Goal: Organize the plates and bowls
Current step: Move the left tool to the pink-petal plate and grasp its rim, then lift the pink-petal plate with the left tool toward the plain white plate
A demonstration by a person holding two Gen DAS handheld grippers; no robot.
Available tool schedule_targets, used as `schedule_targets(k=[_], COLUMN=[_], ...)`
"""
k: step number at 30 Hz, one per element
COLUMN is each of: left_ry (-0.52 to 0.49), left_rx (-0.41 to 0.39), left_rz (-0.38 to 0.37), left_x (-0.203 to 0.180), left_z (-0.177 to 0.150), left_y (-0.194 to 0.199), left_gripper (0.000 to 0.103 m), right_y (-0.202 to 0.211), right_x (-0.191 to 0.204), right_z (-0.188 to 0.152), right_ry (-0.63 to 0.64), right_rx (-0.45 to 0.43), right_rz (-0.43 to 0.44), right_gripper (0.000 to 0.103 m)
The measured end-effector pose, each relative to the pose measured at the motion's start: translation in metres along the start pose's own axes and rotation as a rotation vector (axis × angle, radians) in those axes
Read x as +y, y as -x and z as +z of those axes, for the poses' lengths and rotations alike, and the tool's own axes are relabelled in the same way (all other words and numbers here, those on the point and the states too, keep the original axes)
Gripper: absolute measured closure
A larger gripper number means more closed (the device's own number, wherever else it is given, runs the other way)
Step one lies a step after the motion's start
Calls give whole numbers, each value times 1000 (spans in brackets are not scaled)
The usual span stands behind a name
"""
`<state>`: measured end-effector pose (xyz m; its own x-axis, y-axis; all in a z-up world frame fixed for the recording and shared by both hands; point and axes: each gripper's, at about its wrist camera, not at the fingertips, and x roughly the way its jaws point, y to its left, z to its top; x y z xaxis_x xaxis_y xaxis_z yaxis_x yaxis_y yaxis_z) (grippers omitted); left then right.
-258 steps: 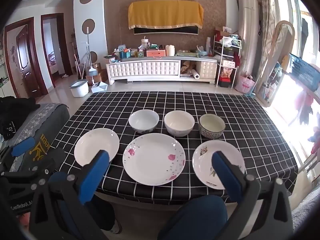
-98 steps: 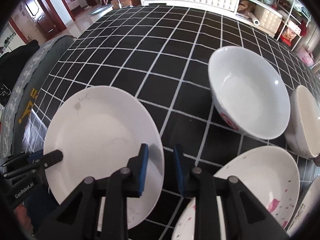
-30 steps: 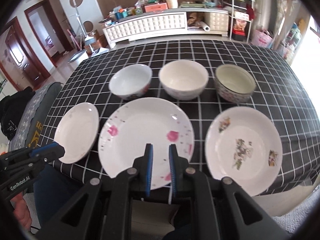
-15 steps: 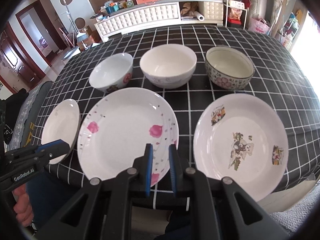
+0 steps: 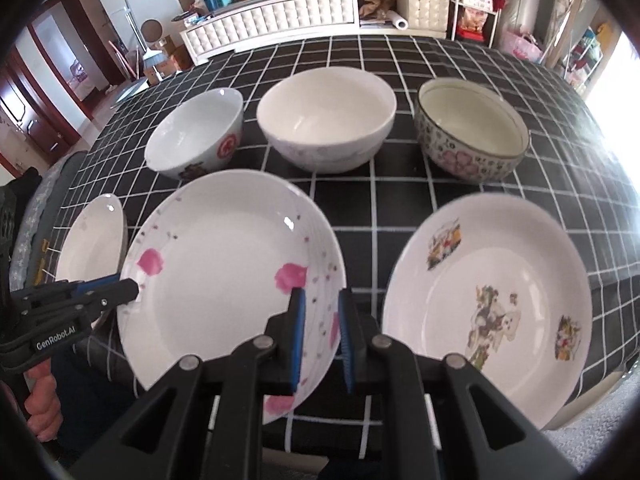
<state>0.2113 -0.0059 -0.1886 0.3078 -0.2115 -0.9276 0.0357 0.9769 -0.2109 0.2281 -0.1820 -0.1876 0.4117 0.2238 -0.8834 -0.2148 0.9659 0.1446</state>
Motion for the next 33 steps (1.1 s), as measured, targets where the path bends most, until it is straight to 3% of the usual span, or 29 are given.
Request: schedule_targets(k=[4,8,15,17,21,30,33], left_ry=[-8,-7,-20,-26,-35,-46,-13], left_rx=[5,12,14,13,6,-5,4], left_rz=[3,-3,7,11,23,33,1], left_x=[0,-1,-4,-5,-8,-11,-7], left_z=[3,3,6,7,7,5,6], left_y=[-6,-12,-20,-21,-22,-20,-18], left_gripper=[87,87,87,87,87,88,88], right_y=[-2,-4,-14,-15,-17,-22,-19], right_x=[-2,-5,-6,-7,-7,-3,-6], right_z=[5,6,5,5,4,5,4], right_ry=[-2,9,-8,-9,0,-29,-62], right_rx=[8,15,43,39,46,50,43], right_rz=[-9,-18,-17,-22,-38,-39,-20], right_gripper=[73,58,58,62,81,86,86])
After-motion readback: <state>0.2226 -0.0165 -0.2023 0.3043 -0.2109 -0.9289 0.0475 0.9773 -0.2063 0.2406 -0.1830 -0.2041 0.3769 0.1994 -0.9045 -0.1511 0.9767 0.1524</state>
